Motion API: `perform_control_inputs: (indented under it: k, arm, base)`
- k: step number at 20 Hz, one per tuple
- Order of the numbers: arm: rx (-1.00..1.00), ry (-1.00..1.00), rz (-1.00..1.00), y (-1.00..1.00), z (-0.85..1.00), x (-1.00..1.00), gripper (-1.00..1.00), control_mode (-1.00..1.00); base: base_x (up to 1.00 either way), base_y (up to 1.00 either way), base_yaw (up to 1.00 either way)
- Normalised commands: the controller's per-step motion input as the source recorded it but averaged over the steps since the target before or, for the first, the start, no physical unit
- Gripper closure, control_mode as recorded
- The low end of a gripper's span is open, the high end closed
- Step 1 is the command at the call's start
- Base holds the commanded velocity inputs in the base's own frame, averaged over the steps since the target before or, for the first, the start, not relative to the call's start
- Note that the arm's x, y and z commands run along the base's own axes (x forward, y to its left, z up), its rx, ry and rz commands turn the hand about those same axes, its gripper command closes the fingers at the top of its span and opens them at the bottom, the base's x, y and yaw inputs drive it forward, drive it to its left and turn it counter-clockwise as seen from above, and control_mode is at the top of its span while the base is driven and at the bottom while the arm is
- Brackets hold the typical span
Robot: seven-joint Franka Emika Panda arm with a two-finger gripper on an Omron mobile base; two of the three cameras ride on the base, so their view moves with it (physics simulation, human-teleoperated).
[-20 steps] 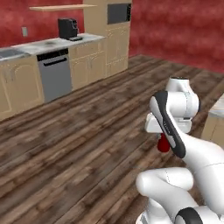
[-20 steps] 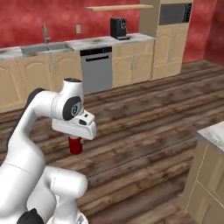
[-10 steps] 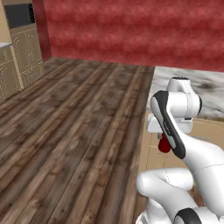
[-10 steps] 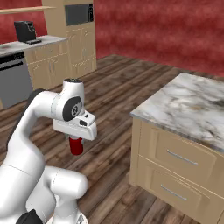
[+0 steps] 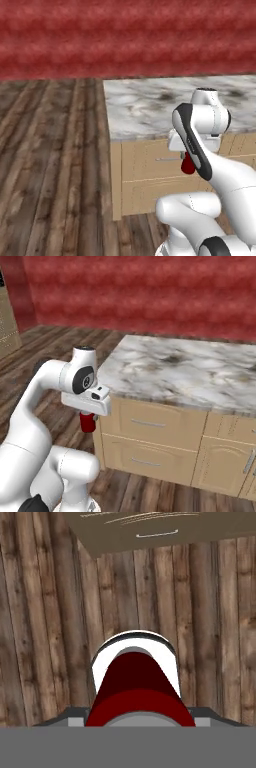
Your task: Move the drinks to the dining counter.
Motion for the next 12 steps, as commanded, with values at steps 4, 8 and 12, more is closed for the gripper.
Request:
perform_control_inputs:
  k: [4,8,12]
  arm:
    - [0.0,0.0,0.0,0.0,0.0,0.0,1.0,1.0]
    - [0.0,0.0,0.0,0.0,0.0,0.0,1.0,1.0]
    - [0.0,0.0,0.0,0.0,0.0,0.0,1.0,1.0]
  base:
    - [0.26,0.04,-0.66]
    - [0.13,0.62,-0.71]
    - [0.19,0.73,-0.65]
